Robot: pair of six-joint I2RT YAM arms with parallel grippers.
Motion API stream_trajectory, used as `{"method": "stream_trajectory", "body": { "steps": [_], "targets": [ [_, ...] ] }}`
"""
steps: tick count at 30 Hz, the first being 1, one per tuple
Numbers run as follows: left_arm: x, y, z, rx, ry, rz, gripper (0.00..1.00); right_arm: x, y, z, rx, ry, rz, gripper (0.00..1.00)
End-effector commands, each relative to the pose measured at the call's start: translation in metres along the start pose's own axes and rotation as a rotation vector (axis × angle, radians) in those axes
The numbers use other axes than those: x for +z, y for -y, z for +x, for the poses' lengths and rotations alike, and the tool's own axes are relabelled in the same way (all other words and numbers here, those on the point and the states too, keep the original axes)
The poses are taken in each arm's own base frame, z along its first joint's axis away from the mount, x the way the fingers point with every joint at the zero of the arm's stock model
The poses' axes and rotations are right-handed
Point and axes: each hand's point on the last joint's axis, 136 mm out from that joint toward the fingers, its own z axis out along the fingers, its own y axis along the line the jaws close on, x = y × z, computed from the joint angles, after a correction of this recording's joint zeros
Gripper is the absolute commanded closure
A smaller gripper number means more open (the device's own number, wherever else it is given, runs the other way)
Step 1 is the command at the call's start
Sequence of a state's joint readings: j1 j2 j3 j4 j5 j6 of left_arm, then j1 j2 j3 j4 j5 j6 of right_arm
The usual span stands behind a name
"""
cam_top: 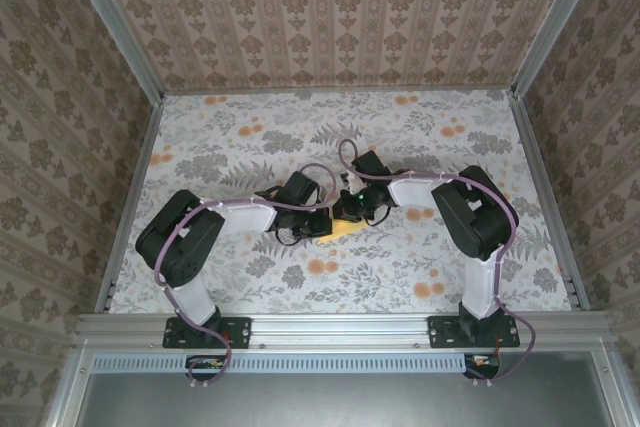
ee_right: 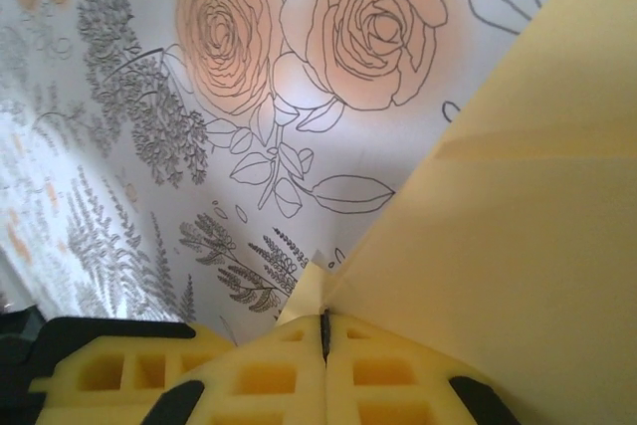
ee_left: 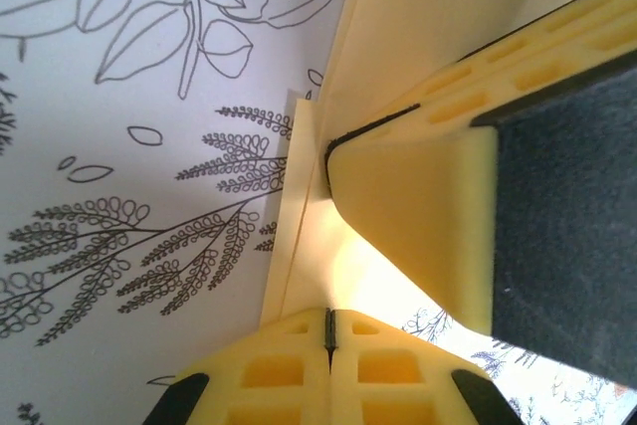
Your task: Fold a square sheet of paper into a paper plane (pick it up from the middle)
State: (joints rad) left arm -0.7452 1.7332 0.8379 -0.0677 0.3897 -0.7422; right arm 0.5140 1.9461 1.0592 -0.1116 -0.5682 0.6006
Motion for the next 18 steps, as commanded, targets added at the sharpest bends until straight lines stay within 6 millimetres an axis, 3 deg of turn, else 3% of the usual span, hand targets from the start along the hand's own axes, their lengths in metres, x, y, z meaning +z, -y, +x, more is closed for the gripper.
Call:
{"method": "stream_trajectory", "body": {
  "steps": [1, 7, 18],
  "targets": [
    [0.013, -0.045, 0.043, -0.103, -0.144, -0.130, 1.00, -0.003, 0.039, -0.010, 0.026, 0.064, 0.023, 0.94],
    [0.016, -0.049, 0.051, -0.125, -0.162, -0.122, 1.00, -0.020, 0.059, -0.034, 0.081, 0.132, -0.047, 0.94],
    [0.016, -0.048, 0.052, -0.127, -0.164, -0.114, 1.00, -0.054, 0.095, -0.070, 0.149, 0.228, -0.007, 0.92]
  ]
}}
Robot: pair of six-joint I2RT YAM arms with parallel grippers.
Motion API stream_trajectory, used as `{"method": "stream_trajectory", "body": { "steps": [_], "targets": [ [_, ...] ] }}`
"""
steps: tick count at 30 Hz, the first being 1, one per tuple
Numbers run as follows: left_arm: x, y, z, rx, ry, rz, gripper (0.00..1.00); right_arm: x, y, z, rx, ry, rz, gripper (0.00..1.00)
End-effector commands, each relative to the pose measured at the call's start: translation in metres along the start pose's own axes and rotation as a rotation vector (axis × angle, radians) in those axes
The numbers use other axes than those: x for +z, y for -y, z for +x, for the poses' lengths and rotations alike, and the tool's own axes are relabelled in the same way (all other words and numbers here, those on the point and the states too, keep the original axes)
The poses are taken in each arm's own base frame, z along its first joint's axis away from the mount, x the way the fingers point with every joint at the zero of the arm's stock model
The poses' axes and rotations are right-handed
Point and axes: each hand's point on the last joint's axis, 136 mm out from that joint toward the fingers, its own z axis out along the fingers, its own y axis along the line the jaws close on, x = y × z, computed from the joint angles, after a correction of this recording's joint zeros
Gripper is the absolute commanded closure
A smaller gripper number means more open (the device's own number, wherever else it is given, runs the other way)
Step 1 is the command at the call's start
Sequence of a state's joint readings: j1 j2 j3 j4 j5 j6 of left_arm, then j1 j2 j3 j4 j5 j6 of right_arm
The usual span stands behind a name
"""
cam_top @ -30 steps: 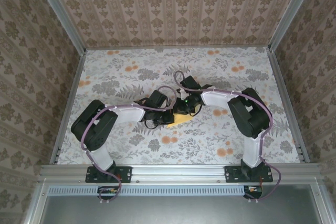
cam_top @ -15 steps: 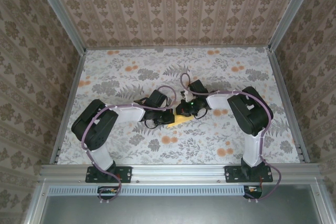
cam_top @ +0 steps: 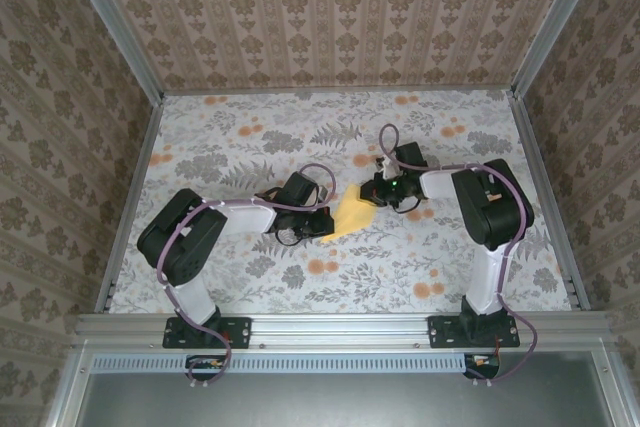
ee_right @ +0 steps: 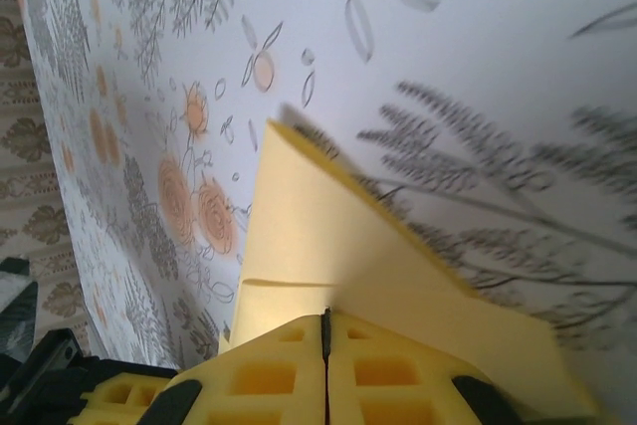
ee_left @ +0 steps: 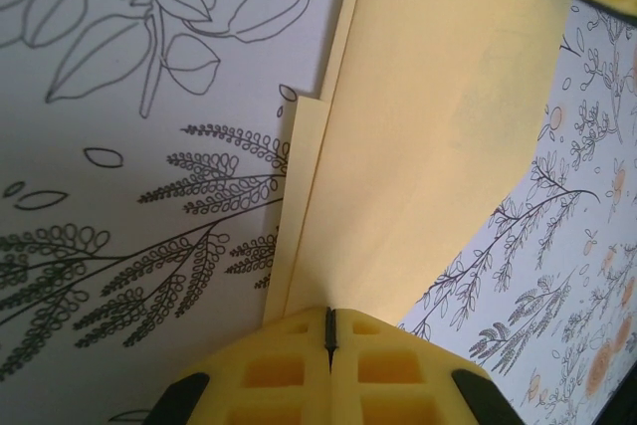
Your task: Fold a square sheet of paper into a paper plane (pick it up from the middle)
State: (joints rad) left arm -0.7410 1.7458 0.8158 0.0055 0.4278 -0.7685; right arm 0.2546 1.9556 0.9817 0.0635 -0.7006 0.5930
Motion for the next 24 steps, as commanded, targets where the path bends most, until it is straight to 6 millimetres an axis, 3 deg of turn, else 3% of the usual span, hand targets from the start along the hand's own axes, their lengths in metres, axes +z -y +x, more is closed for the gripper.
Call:
{"method": "stream_trajectory", "body": {
  "steps": [1, 6, 10, 13, 20, 24],
  "targets": [
    [0.009, -0.054, 0.052, -0.115, -0.166, -0.165, 1.00, -0.012, 0.034, -0.025, 0.022, 0.082, 0.104, 0.92],
    [0.008, -0.052, 0.050, -0.107, -0.164, -0.158, 1.00, -0.033, 0.026, -0.047, 0.012, 0.152, 0.103, 0.92],
    [0.008, -0.049, 0.047, -0.094, -0.155, -0.150, 1.00, -0.044, 0.004, -0.046, -0.018, 0.171, 0.082, 0.92],
    [0.008, -0.044, 0.042, -0.081, -0.146, -0.138, 1.00, -0.042, -0.014, -0.030, -0.049, 0.157, 0.073, 0.91],
    [0.008, -0.040, 0.038, -0.073, -0.136, -0.129, 1.00, 0.005, -0.052, 0.036, -0.082, 0.026, 0.058, 0.92],
    [0.007, -0.039, 0.037, -0.070, -0.135, -0.128, 1.00, 0.026, -0.054, 0.060, -0.060, -0.041, 0.048, 0.91]
  ]
}}
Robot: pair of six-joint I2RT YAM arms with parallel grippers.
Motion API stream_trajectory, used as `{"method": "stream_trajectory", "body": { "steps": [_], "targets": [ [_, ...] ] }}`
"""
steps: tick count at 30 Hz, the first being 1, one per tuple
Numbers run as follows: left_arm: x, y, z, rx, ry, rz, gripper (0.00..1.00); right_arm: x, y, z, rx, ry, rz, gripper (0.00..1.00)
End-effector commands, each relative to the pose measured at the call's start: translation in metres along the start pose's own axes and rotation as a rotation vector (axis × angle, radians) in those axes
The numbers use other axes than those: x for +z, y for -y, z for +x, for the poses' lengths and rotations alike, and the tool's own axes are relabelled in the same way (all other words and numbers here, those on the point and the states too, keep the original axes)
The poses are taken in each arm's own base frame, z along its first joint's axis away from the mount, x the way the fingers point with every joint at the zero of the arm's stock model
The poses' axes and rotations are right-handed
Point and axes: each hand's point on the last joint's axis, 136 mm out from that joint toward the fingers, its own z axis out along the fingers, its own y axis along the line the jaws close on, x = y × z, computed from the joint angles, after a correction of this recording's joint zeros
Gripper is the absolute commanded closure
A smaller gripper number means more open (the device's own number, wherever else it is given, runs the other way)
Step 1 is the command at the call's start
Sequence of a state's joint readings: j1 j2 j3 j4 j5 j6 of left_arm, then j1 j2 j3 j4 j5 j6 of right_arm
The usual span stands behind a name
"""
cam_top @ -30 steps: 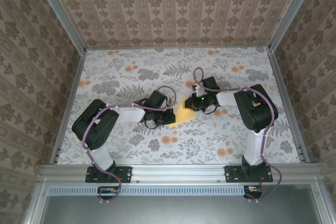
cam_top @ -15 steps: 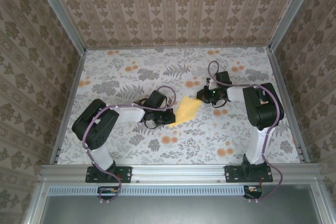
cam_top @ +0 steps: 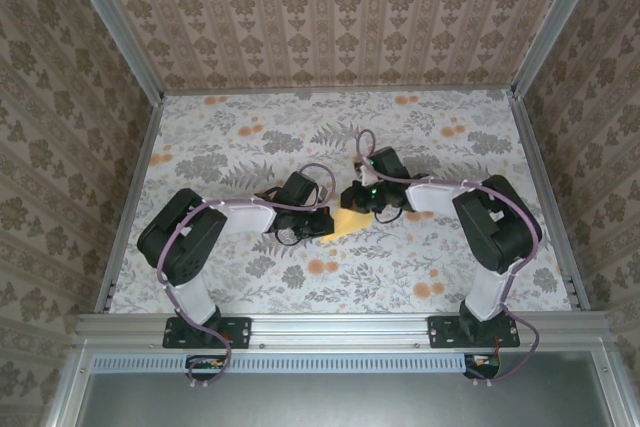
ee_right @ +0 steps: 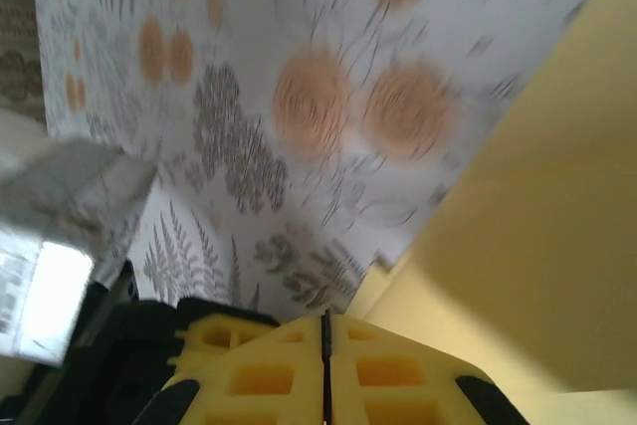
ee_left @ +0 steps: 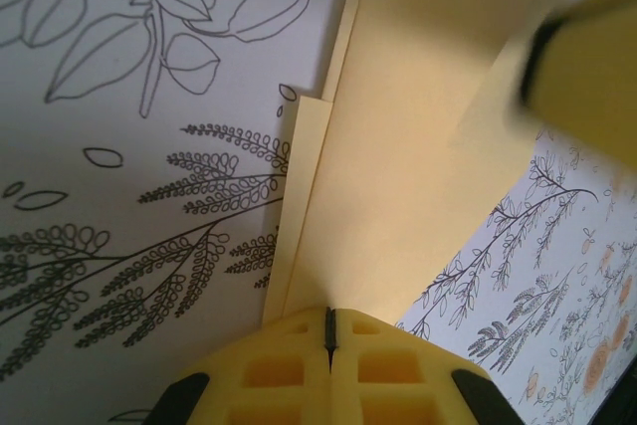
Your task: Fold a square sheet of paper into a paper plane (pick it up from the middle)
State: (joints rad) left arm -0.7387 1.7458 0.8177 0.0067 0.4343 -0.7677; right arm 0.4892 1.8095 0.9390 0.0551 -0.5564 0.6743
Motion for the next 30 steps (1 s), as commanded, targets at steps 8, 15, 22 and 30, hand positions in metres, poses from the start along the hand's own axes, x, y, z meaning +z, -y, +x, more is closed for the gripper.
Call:
{"method": "stream_trajectory", "body": {
  "steps": [8, 15, 22, 30],
  "targets": [
    [0.006, -0.034, 0.035, -0.057, -0.132, -0.117, 1.00, 0.024, 0.033, 0.030, 0.108, -0.090, 0.085, 0.92],
    [-0.002, -0.024, 0.037, -0.035, -0.151, -0.096, 1.00, 0.025, 0.064, 0.043, 0.158, -0.145, 0.230, 0.92],
    [-0.012, -0.023, 0.043, -0.039, -0.161, -0.097, 1.00, 0.024, 0.079, 0.048, 0.184, -0.168, 0.300, 0.92],
    [-0.017, -0.027, 0.049, -0.049, -0.171, -0.115, 1.00, 0.023, 0.085, 0.050, 0.188, -0.175, 0.332, 0.92]
  ]
}}
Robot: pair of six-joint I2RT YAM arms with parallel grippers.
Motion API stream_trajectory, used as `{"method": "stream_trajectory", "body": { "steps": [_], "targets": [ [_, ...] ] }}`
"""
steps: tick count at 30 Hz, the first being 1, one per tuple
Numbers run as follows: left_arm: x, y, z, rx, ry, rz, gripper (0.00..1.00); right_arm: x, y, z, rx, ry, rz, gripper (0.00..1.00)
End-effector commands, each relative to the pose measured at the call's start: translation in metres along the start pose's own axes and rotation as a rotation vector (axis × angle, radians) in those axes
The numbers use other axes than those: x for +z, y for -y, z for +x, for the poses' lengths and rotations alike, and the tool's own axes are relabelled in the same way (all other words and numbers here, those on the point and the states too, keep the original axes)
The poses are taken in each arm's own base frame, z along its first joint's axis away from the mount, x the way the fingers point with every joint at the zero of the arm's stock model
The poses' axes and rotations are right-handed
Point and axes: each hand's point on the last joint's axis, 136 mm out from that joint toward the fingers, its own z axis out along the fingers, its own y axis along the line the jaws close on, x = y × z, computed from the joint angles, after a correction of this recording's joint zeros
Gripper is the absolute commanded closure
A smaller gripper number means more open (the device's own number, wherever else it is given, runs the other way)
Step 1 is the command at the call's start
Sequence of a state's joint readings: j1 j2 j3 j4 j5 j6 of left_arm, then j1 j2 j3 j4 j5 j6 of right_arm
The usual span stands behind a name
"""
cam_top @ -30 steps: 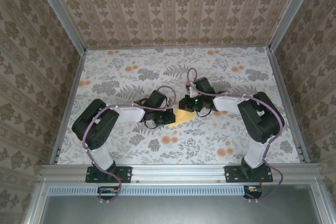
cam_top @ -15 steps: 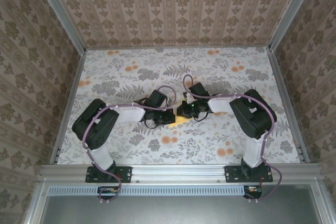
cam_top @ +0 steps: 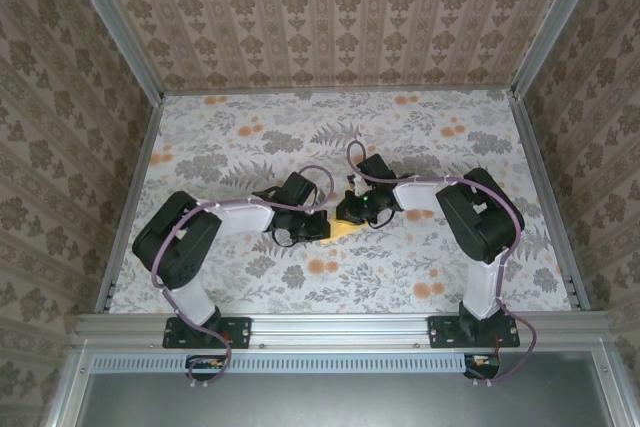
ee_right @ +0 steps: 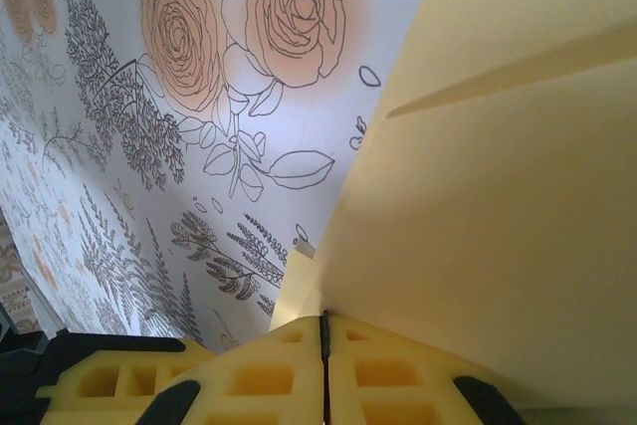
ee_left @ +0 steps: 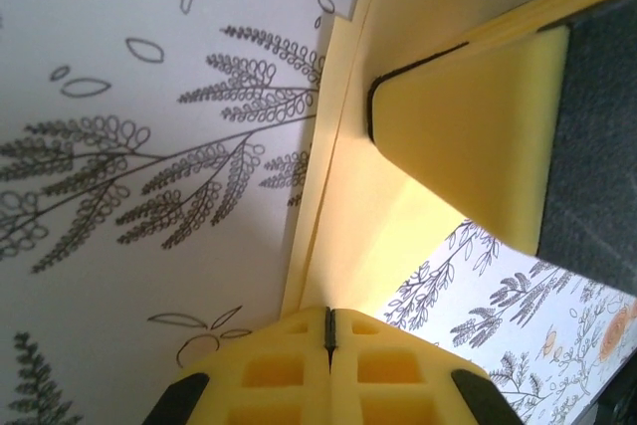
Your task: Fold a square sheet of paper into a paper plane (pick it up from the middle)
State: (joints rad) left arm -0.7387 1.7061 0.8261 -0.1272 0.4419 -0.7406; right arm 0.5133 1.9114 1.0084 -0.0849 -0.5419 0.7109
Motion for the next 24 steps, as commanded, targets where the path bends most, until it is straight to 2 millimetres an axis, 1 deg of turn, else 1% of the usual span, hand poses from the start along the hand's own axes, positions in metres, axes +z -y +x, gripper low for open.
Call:
{"method": "stream_trajectory", "body": {
  "steps": [1, 9, 17, 20, 22, 24],
  "targets": [
    [-0.003, -0.021, 0.033, -0.040, -0.107, -0.070, 1.00, 0.011, 0.064, 0.020, 0.091, -0.047, 0.231, 0.92],
    [-0.004, -0.027, 0.038, -0.049, -0.117, -0.089, 1.00, 0.011, 0.067, 0.022, 0.096, -0.056, 0.250, 0.92],
    [-0.007, -0.038, 0.049, -0.065, -0.129, -0.114, 1.00, 0.012, 0.070, 0.023, 0.100, -0.059, 0.257, 0.92],
    [-0.012, -0.031, 0.046, -0.041, -0.107, -0.090, 1.00, 0.012, 0.069, 0.022, 0.097, -0.059, 0.252, 0.92],
    [-0.018, -0.020, 0.038, -0.006, -0.073, -0.055, 1.00, 0.011, 0.066, 0.021, 0.093, -0.056, 0.244, 0.92],
    [-0.026, -0.006, 0.026, 0.035, -0.024, -0.019, 1.00, 0.010, 0.061, 0.019, 0.088, -0.051, 0.228, 0.92]
  ]
}}
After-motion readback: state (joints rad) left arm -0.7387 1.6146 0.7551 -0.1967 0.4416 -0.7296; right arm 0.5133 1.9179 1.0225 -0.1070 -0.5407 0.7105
